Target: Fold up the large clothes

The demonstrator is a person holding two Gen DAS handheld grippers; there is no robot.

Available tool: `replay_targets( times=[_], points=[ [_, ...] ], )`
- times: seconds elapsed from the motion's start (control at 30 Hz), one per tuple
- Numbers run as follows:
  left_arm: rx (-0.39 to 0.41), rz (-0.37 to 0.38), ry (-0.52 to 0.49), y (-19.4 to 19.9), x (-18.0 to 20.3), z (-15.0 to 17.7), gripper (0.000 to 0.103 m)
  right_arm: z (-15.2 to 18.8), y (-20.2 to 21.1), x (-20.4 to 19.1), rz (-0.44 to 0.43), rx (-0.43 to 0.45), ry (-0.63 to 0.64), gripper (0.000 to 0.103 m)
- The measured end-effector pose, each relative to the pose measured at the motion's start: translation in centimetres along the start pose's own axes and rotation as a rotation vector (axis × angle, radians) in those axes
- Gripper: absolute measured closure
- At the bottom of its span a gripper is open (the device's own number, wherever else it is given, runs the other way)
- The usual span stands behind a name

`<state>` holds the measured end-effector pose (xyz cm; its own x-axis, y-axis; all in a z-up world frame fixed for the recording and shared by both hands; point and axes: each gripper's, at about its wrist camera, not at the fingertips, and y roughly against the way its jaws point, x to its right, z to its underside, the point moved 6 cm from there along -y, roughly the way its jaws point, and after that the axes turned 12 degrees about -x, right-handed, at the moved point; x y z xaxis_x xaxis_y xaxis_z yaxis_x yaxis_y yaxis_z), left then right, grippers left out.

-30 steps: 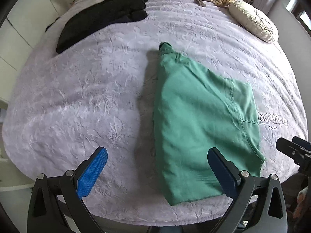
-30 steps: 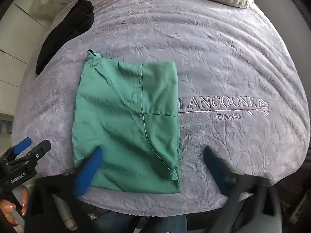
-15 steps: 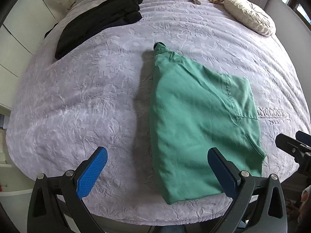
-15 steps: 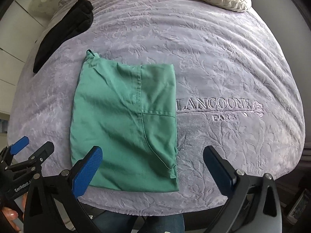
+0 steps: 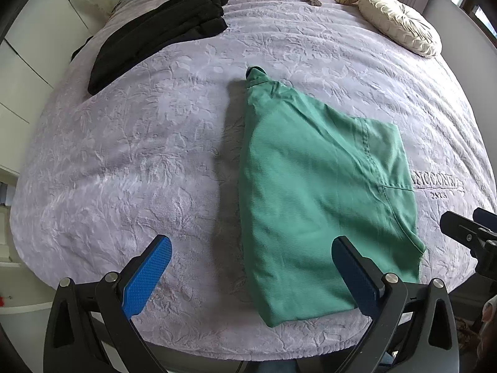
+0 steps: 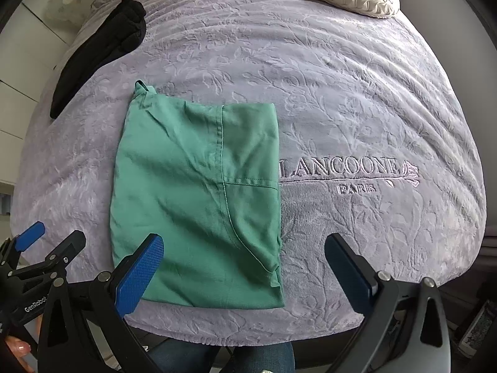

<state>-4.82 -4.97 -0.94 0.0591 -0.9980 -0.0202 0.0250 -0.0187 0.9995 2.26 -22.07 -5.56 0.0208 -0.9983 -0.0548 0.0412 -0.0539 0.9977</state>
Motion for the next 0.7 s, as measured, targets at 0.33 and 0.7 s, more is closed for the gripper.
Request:
replay_targets(
  times=[0.33,0.7],
  points=[
    [-0.001,0.0,-0.005,-0.06,-0.15,-0.07,0.0,0.11,-0.19,-0.13,0.0,-0.003,0.001,0.0],
    [-0.004,-0.002,-0.006,-0.19,-0.09,-0.05,0.0,-0.1,-0.37,0.23,0.004,-0.01,0.008,0.0]
  ],
)
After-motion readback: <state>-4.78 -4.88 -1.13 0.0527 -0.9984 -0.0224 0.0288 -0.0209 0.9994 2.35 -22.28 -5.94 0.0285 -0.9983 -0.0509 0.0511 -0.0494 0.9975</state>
